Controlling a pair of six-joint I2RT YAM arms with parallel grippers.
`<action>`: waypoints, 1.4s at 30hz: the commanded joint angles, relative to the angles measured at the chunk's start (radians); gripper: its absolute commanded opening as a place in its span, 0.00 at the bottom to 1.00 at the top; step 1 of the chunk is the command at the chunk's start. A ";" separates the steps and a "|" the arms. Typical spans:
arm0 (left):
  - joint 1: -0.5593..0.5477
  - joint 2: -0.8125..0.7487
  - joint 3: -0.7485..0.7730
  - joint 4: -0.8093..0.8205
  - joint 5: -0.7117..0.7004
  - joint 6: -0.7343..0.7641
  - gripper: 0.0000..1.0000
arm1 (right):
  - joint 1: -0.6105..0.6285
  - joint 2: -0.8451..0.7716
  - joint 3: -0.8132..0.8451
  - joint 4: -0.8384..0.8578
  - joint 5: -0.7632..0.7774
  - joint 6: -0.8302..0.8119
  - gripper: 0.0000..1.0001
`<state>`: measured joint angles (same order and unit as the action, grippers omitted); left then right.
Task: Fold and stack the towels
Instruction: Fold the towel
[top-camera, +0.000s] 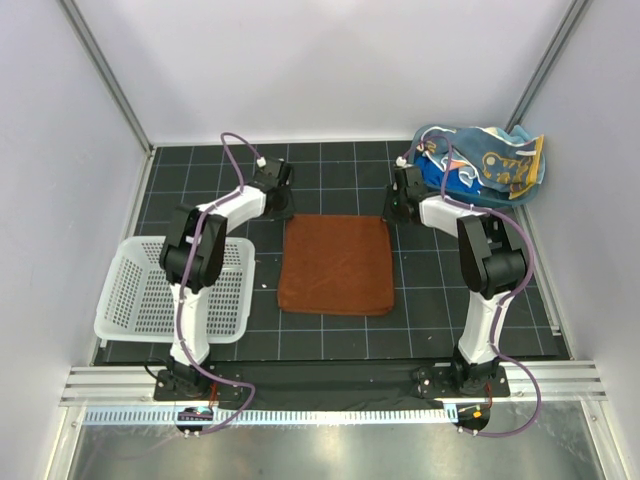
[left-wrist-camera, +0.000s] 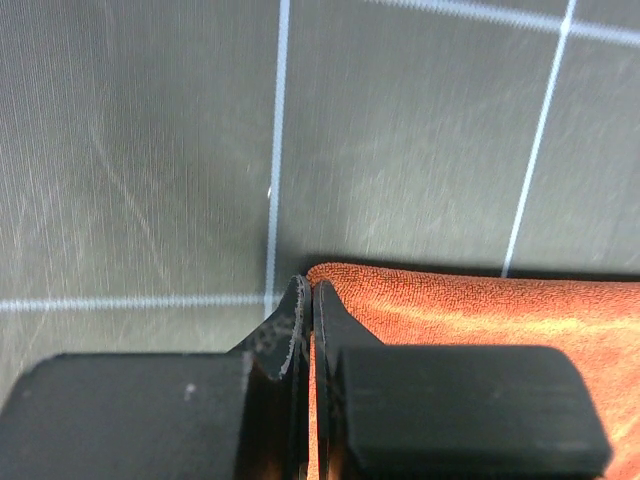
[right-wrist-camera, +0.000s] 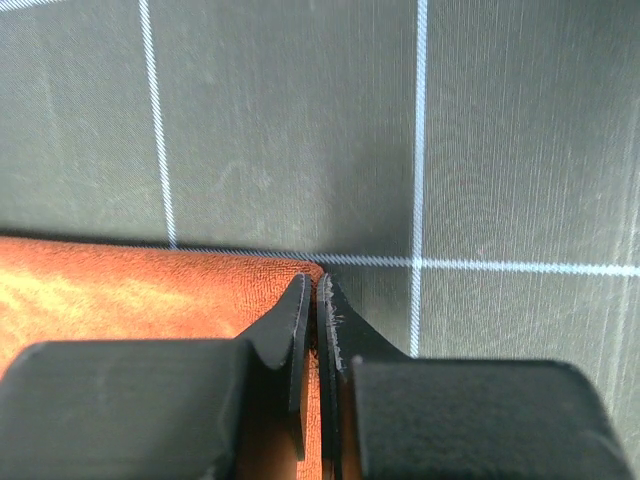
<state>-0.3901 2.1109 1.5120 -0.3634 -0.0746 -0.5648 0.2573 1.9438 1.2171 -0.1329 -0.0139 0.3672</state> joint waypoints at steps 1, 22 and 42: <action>0.017 0.017 0.051 0.081 -0.021 -0.012 0.00 | -0.010 -0.002 0.062 0.030 0.008 -0.022 0.01; 0.066 -0.218 -0.142 0.276 0.117 -0.018 0.00 | -0.009 -0.181 -0.066 0.171 0.006 -0.033 0.01; 0.037 -0.480 -0.432 0.282 0.118 -0.058 0.00 | 0.053 -0.473 -0.390 0.217 0.061 0.033 0.01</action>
<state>-0.3370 1.6913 1.1023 -0.1162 0.0570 -0.6132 0.3038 1.5166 0.8433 0.0471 -0.0006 0.3939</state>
